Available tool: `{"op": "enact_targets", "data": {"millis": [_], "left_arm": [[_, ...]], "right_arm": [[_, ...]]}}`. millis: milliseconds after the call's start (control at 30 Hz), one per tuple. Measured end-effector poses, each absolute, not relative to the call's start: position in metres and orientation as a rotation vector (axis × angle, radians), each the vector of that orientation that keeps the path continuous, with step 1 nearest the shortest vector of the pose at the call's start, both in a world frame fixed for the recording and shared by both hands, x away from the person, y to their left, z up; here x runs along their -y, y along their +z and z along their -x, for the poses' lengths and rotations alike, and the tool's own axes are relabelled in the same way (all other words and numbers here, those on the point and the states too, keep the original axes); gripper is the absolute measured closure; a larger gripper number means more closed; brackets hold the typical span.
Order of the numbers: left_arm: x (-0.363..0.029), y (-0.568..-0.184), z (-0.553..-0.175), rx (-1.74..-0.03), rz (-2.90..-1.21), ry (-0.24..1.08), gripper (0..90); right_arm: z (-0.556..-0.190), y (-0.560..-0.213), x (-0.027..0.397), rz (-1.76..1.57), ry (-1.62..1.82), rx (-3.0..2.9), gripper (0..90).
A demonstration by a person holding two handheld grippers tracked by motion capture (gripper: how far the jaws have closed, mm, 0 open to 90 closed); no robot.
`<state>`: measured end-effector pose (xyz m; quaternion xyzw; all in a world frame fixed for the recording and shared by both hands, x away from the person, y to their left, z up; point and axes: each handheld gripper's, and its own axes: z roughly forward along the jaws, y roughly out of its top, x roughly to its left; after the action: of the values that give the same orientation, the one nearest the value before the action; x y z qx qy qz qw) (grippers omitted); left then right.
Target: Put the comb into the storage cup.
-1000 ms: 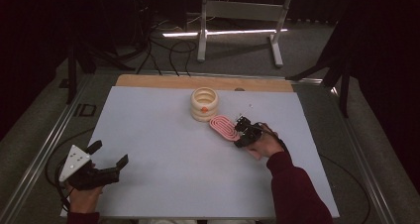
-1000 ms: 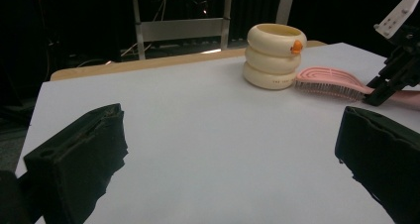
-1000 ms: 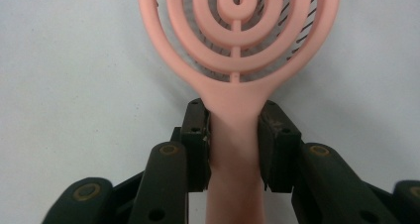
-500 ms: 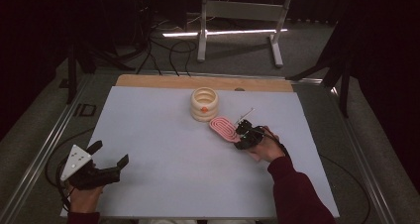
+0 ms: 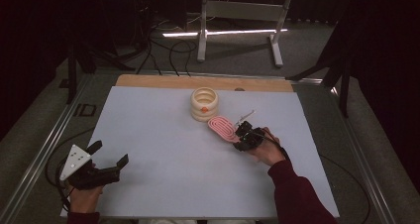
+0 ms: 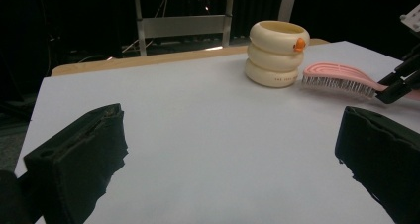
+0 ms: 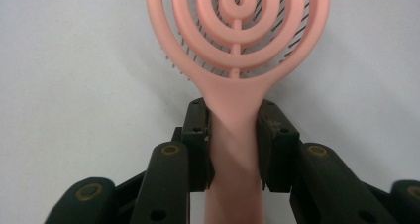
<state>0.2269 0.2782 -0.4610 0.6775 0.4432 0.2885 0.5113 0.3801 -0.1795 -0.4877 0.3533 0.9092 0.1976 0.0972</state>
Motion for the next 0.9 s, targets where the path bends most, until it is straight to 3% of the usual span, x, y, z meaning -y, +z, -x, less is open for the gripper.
{"op": "enact_targets", "data": {"millis": [900], "left_arm": [[-0.275, -0.461, -0.23, -1.081, -1.634, 0.658, 0.3]], "right_arm": [[-0.366, -0.461, 0.188, -1.058, 0.81, -2.57, 69.8]]}}
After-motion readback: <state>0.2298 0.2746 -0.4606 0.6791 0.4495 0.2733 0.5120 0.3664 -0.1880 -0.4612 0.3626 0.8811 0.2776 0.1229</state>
